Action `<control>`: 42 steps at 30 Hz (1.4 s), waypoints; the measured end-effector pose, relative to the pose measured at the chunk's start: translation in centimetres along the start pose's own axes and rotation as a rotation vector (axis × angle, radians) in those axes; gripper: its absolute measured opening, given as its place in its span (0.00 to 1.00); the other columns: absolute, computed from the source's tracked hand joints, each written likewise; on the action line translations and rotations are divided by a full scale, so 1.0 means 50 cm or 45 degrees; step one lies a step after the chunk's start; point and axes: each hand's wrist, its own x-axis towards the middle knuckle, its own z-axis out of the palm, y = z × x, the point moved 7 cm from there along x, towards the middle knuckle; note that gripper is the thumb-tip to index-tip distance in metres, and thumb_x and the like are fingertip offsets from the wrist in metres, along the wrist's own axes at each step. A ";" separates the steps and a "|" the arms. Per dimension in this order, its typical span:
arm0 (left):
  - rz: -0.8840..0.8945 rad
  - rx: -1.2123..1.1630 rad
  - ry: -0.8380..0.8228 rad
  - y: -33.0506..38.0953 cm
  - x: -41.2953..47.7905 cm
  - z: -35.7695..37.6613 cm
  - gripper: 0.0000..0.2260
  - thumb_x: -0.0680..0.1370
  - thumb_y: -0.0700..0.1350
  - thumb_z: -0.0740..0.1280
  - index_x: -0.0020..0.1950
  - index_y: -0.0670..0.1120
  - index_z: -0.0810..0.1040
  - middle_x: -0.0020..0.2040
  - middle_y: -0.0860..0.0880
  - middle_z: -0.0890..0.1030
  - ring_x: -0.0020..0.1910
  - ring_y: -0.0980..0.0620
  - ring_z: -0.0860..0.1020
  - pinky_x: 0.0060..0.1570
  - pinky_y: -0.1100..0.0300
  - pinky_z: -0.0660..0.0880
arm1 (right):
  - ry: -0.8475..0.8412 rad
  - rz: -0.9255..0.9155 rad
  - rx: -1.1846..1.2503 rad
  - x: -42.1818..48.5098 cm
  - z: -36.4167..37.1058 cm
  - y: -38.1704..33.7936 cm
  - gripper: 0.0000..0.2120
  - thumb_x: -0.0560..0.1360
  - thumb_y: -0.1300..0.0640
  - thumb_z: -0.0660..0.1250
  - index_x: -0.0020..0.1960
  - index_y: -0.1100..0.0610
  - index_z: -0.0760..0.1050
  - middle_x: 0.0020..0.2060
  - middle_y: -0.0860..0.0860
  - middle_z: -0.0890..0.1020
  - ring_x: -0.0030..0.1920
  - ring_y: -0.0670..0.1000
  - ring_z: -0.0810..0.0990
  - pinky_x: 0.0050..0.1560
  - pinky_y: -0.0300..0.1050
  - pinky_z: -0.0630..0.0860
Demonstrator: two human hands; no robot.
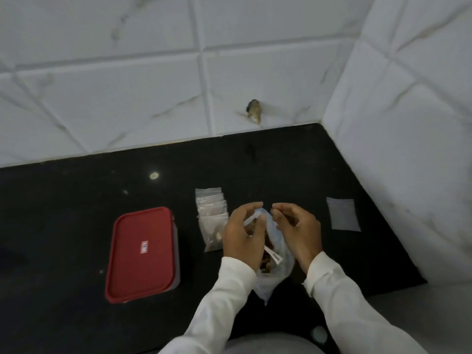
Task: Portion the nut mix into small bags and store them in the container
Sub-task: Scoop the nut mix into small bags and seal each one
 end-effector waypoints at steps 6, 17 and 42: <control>-0.245 -0.265 -0.268 0.037 0.029 0.193 0.10 0.78 0.43 0.69 0.57 0.55 0.79 0.57 0.56 0.80 0.58 0.59 0.78 0.62 0.55 0.76 | 0.428 0.131 0.078 0.014 -0.179 0.069 0.07 0.76 0.54 0.69 0.53 0.47 0.80 0.48 0.42 0.82 0.49 0.42 0.80 0.54 0.44 0.79; -0.636 -0.080 -0.275 -0.056 0.066 0.447 0.19 0.81 0.44 0.64 0.73 0.49 0.69 0.69 0.49 0.74 0.67 0.48 0.73 0.64 0.57 0.68 | 0.545 0.391 -0.285 0.114 -0.295 0.245 0.16 0.75 0.58 0.69 0.62 0.56 0.73 0.61 0.55 0.76 0.61 0.56 0.76 0.58 0.53 0.78; -0.358 0.025 -0.175 -0.035 0.053 0.332 0.18 0.79 0.45 0.67 0.69 0.53 0.72 0.63 0.54 0.75 0.59 0.58 0.74 0.52 0.65 0.70 | 0.437 0.269 0.272 0.039 -0.274 0.127 0.16 0.73 0.54 0.73 0.59 0.48 0.75 0.47 0.44 0.81 0.46 0.43 0.79 0.45 0.38 0.77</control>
